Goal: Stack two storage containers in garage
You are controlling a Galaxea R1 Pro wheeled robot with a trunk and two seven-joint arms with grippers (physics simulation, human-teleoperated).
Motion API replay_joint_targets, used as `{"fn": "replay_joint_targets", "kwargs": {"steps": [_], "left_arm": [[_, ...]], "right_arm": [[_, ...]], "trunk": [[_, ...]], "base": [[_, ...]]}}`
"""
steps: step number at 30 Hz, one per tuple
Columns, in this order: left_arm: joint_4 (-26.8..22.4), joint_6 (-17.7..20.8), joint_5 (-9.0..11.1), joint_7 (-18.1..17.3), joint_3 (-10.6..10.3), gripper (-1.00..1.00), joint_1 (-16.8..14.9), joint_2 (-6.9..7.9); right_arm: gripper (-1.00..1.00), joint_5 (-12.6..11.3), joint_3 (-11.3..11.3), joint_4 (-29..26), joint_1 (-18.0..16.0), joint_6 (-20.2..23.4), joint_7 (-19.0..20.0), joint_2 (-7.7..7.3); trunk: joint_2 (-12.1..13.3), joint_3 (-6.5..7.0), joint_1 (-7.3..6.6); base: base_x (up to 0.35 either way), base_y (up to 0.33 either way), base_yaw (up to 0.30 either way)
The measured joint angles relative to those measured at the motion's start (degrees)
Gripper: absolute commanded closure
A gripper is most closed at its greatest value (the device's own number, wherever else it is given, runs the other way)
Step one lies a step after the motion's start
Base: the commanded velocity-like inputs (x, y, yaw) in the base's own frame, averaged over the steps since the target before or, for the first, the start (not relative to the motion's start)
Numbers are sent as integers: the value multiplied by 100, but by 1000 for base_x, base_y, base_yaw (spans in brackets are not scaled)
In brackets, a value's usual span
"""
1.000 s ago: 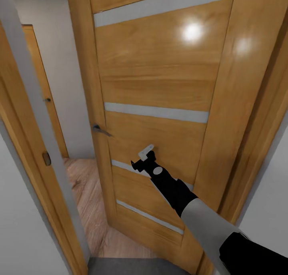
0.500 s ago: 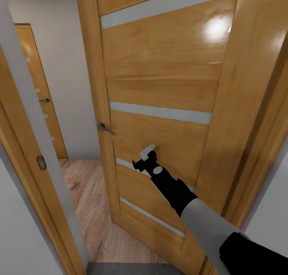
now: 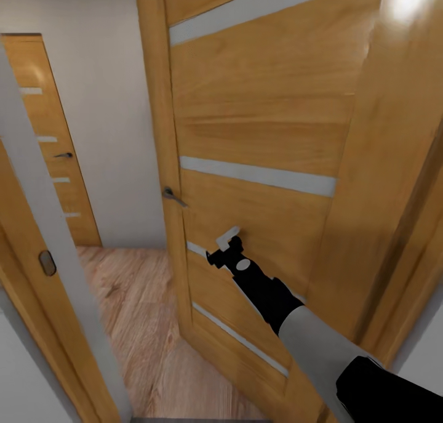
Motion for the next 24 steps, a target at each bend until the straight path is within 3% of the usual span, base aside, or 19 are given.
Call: {"fn": "replay_joint_targets", "kwargs": {"steps": [12, 13, 14, 20, 24], "left_arm": [[1, 0, 0, 0, 0, -100, 0, 0], [1, 0, 0, 0, 0, -100, -1, 0], [0, 0, 0, 0, 0, -100, 0, 0], [1, 0, 0, 0, 0, -100, 0, 0], [1, 0, 0, 0, 0, -100, 0, 0]], "right_arm": [[-100, -234, -2, -1, 0, 0, -14, 0], [-100, -11, -1, 3, 1, -7, -9, 0], [-100, 36, -8, 1, -1, -8, -25, 0], [-100, 33, -6, 11, -1, -7, -27, 0], [-100, 36, -6, 46, -1, -1, -47, 0]], "trunk": [[0, 0, 0], [0, 0, 0], [0, 0, 0], [0, 0, 0], [0, 0, 2]], "base": [[321, 0, 0], [321, 0, 0], [321, 0, 0], [319, 0, 0], [101, 0, 0]]}}
